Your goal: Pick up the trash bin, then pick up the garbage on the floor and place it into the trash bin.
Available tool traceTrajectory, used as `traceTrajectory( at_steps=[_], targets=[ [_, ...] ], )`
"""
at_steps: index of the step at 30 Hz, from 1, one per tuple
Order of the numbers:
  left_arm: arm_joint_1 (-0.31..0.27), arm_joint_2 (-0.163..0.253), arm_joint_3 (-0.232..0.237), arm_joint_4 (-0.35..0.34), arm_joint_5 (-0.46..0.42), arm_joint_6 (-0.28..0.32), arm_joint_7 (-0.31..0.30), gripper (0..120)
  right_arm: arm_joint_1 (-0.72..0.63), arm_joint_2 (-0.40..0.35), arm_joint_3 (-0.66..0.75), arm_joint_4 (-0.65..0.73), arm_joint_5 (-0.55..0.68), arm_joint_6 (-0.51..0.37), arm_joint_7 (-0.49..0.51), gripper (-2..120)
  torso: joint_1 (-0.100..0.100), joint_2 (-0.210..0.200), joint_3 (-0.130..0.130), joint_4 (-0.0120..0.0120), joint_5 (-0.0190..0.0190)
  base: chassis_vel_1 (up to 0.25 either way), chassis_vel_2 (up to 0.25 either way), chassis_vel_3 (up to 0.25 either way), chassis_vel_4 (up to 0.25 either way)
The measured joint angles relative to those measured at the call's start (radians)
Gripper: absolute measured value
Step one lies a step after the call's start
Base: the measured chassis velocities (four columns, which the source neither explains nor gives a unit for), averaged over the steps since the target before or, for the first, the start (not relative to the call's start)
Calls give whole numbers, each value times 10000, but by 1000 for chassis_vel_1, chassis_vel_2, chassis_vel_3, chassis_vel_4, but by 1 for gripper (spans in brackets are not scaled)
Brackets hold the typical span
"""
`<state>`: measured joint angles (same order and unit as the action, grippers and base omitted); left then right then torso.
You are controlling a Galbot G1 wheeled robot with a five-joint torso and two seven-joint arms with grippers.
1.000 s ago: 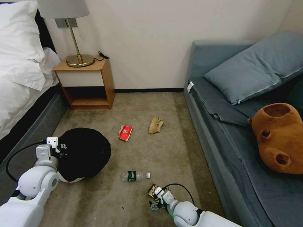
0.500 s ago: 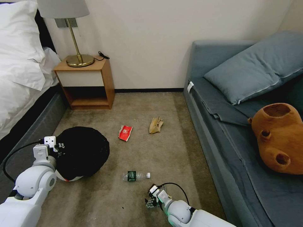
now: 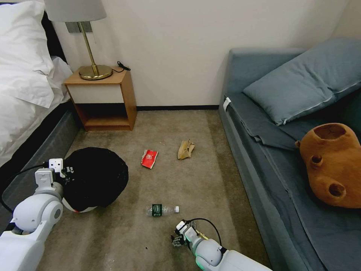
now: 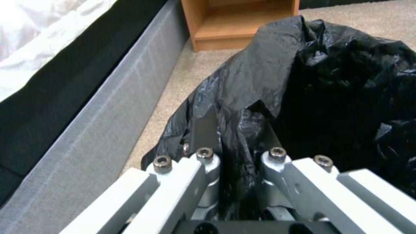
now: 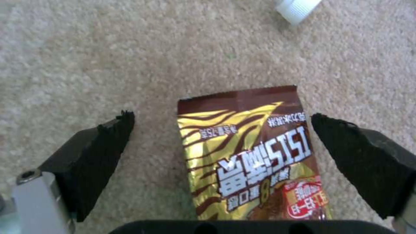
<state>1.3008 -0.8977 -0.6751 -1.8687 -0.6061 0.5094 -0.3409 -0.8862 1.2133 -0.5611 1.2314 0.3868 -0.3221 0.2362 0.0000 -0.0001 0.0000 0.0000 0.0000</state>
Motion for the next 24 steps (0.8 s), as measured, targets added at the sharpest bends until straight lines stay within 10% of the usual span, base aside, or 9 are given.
traceTrajectory(
  at_steps=[24],
  targets=[
    [-84,133,-8,-15,-102,-70,98,6,-325,-805,478,121,-34,-91,230,100,-1,3,-2,0,-5,0,0,0,0]
  ],
)
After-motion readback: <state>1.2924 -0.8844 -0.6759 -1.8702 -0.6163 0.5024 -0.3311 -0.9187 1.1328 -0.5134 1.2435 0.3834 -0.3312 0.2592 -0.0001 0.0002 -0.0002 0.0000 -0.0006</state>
